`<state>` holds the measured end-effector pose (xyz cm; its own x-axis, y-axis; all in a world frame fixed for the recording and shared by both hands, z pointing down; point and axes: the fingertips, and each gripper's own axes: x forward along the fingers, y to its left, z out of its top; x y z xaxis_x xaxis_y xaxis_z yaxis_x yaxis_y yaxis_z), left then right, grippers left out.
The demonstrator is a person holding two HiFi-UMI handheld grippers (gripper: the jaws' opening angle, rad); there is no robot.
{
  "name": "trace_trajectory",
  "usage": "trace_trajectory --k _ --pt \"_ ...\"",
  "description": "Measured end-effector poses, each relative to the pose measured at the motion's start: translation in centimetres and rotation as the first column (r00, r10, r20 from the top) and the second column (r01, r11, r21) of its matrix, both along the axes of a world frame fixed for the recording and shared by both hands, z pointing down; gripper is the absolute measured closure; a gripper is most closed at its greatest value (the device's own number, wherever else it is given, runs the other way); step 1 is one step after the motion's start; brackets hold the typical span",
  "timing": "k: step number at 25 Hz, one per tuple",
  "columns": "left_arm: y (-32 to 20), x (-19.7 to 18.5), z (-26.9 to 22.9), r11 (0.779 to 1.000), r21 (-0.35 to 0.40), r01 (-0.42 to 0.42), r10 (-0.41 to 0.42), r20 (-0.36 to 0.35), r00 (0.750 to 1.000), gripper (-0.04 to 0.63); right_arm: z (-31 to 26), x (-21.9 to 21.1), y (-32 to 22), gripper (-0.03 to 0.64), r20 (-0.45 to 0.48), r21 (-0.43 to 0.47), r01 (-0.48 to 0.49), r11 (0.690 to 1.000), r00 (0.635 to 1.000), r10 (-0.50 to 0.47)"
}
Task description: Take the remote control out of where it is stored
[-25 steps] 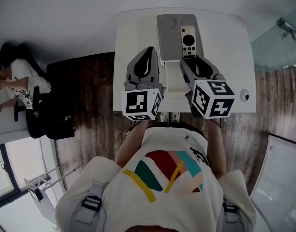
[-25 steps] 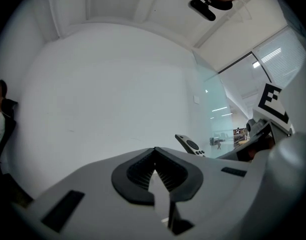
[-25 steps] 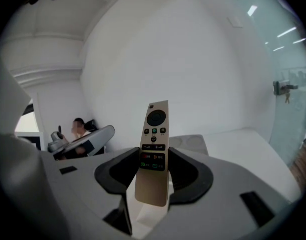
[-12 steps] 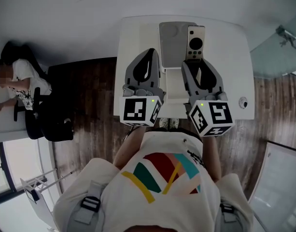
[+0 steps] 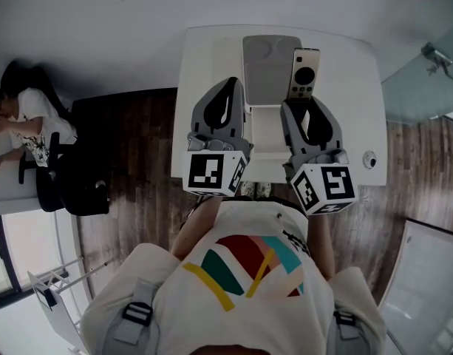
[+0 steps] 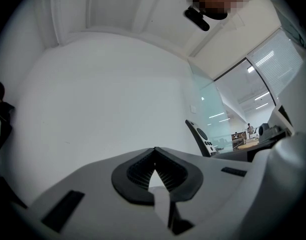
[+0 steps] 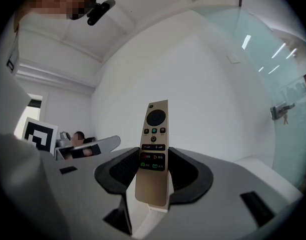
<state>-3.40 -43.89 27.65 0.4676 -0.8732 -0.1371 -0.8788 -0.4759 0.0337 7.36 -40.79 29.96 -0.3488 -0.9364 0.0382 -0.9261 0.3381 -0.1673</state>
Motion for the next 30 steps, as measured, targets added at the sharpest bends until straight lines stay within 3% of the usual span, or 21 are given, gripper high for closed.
trace_trajectory --k 8,30 --pt "0.7 -0.3 0.0 1.000 0.004 0.011 -0.011 0.002 1.000 0.592 -0.3 1.5 0.0 0.430 0.071 0.003 -0.036 0.999 0.997 0.036" --pt "0.9 0.1 -0.5 1.000 0.017 0.013 -0.013 0.006 1.000 0.592 -1.4 2.2 0.5 0.430 0.023 0.035 -0.055 0.998 0.998 0.055"
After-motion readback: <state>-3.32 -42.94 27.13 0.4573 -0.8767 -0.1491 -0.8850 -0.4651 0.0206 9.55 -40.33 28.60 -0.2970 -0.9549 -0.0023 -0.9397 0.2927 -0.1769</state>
